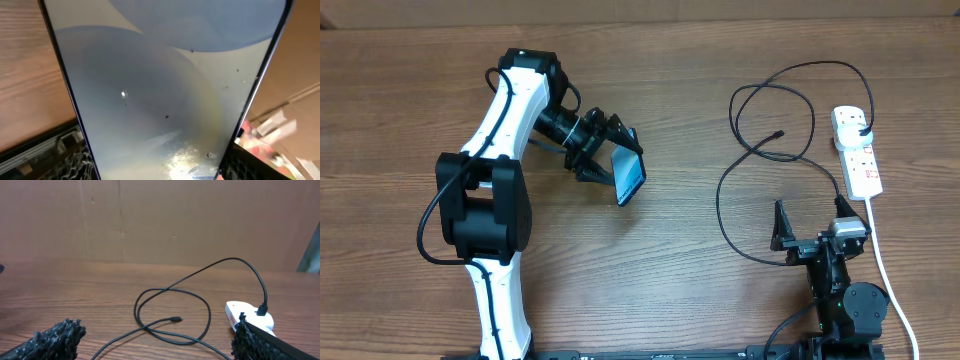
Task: Plug charger to phone and switch on socket
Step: 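Lift the phone with the left gripper and rotate it upright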
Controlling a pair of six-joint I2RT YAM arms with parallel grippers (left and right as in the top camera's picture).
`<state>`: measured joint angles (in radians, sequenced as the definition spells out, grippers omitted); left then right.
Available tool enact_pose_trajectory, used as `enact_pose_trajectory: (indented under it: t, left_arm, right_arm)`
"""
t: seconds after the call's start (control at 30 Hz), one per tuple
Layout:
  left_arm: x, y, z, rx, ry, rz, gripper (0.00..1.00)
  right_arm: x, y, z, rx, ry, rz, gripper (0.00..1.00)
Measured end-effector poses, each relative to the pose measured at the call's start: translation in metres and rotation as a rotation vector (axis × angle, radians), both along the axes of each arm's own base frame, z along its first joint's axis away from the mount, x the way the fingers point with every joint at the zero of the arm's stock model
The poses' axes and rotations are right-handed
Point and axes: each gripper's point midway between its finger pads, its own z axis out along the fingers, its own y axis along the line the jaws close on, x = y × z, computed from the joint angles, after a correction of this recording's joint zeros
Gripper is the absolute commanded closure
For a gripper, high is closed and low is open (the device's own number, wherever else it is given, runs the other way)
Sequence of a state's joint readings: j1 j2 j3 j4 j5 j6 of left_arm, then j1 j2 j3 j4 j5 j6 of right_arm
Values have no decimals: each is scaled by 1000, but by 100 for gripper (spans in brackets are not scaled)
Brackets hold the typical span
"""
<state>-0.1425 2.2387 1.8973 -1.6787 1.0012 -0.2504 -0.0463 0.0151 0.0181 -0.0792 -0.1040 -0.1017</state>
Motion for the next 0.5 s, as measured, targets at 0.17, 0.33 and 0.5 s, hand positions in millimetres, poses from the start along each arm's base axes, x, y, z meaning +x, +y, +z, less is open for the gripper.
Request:
enact_pose_trajectory:
  t: [0.17,0.33,0.5]
  left_arm:
    - [1,-4,5,-44,-16,2,27]
    - [2,-5,7,-57,-26,0,27]
    - [2,-5,7,-60,-26,1,27]
  right_arm:
    - [0,0,0,0,0,0,0]
    - [0,0,0,0,1,0,0]
    - [0,0,0,0,0,0,0]
